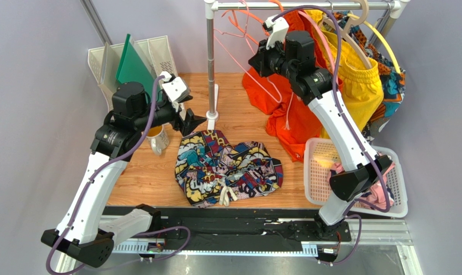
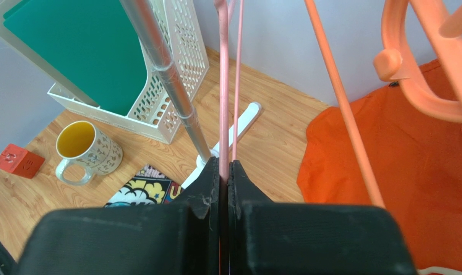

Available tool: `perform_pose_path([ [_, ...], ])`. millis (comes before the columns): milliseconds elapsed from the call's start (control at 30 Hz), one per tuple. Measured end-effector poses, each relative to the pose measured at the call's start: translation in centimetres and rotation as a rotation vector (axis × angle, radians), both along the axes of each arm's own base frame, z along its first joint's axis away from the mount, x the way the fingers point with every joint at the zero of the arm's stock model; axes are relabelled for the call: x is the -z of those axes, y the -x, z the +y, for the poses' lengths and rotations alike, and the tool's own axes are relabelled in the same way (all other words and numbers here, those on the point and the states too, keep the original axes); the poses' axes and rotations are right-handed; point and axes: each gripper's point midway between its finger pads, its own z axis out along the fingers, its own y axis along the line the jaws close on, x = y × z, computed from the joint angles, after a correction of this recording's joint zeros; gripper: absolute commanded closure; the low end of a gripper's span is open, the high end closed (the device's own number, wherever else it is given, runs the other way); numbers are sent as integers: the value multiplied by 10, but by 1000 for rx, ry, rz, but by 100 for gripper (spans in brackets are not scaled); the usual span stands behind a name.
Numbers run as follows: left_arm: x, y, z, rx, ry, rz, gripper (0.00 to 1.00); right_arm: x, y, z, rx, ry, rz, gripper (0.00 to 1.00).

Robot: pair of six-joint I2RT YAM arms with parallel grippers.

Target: Place the shorts on the hanger

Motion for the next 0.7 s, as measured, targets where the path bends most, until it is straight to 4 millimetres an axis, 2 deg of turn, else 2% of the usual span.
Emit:
perform_pose_path([
  [167, 1, -2, 1, -10, -4, 1, 12, -10, 4, -2, -2, -17, -49, 100],
  [367, 2, -4, 4, -30, -10, 1, 11, -43, 24, -13, -2, -63, -154, 100],
  [500, 4, -7, 7, -52, -18, 6, 6, -63, 39, -21, -3, -89, -213, 100],
  [600, 8, -10, 8, -65, -26, 16, 3, -68, 50, -25, -10, -94, -226, 100],
  [700, 14, -12, 8, -69, -39, 39, 1, -62, 61, -29, -24, -78, -212, 100],
])
